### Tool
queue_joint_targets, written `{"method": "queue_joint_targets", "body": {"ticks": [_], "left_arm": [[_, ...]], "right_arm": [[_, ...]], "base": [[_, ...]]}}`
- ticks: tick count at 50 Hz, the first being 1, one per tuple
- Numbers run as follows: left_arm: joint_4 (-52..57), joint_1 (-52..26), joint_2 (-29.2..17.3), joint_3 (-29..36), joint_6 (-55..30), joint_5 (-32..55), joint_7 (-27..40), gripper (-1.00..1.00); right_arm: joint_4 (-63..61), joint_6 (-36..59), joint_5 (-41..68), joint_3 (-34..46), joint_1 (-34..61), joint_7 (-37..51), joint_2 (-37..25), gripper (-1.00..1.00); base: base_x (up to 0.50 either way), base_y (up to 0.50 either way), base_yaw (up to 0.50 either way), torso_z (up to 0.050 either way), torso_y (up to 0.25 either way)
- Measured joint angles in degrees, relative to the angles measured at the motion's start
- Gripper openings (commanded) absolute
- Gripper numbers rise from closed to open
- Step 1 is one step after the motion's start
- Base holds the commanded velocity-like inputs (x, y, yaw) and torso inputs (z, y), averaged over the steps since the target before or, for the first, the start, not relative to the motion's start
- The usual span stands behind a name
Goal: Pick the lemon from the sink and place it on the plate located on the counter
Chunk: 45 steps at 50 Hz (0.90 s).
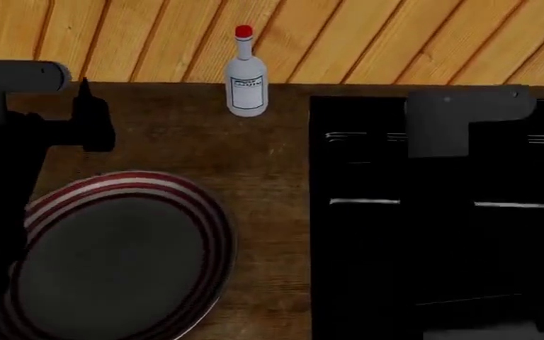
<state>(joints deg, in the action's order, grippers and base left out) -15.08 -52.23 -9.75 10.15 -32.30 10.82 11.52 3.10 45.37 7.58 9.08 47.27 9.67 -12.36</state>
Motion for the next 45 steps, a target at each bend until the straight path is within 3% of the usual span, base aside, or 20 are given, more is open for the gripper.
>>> {"method": "queue_joint_targets", "body": {"ticks": [5, 30, 39, 45], "left_arm": [[-0.4, -0.5, -0.1, 0.0, -0.1, 0.1, 0.2, 1.0], [-0.1, -0.3, -0.4, 0.4, -0.2, 0.7, 0.9, 1.0], [-0.1, -0.2, -0.6, 0.7, -0.1, 0.9, 1.1, 1.0], [0.0, -0.1, -0.6, 0.8, 0.0, 1.0, 1.2, 1.0]], "right_arm": [[1.4, 0.2, 0.0, 0.2, 0.9, -0.2, -0.2, 1.0], [4.6, -0.5, -0.6, 2.4, 1.7, -0.1, -0.5, 1.0], [5.6, -0.7, -0.4, 2.8, 1.8, -0.3, -0.5, 1.0], [5.9, -0.9, -0.3, 2.9, 1.9, -0.2, -0.5, 1.0]], "base": [[0.46, -0.06, 0.0, 0.0, 0.002], [0.01, -0.07, 0.0, 0.0, 0.0], [0.49, -0.03, 0.0, 0.0, 0.001], [0.0, 0.0, 0.0, 0.0, 0.0]]}}
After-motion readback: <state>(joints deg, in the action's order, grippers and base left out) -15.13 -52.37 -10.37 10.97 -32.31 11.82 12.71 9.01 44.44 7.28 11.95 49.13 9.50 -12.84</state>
